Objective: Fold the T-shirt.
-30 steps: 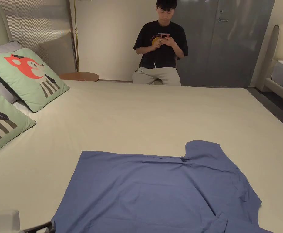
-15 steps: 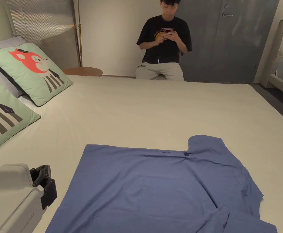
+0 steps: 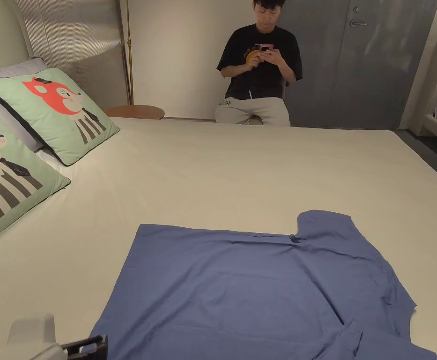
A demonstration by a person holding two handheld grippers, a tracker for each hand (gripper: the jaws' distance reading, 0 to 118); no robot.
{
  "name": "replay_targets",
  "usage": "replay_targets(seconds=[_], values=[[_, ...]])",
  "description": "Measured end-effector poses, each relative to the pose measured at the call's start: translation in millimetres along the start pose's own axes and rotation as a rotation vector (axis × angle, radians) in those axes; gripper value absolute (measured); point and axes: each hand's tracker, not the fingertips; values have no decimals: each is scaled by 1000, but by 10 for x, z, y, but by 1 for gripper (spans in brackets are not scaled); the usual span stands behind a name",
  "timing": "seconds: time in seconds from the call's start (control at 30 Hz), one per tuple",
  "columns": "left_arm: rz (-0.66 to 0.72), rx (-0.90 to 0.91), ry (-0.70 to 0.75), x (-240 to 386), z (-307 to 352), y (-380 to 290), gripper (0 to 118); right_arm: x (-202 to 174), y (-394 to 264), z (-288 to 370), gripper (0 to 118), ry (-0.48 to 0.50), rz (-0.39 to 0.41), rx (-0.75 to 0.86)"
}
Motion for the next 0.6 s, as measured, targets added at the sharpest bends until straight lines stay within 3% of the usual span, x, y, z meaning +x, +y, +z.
replay_targets(seconds=[0.13,0.2,0.27,0.33,0.4,0.5,0.53,0.57,0.6], values=[[26,-77,6,-36,-143,-169,103,-8,-87,-19,0,-1,10,-29],[33,-97,-3,-38,-218,-217,86,-4,-125,-31,0,2,11,-47],[23,-114,7,-168,-356,-285,81,-13,-153,-22,0,-3,9,-59],[12,-125,8,-145,-357,-296,43,-10,-189,-23,0,-4,6,-73],[18,-114,-31,-95,-222,-228,12,-28,-196,-6,0,-4,12,-86],[-27,-99,-16,-67,-255,-217,8,15,-262,-50,1,-6,18,-127],[-35,-96,-16,-60,-242,-205,8,67,-327,-89,5,-10,17,-149],[-36,-92,-17,-55,-221,-191,7,112,-377,-127,22,-9,18,-193],[-36,-88,-20,-55,-199,-177,7,157,-421,-173,66,2,21,-243]])
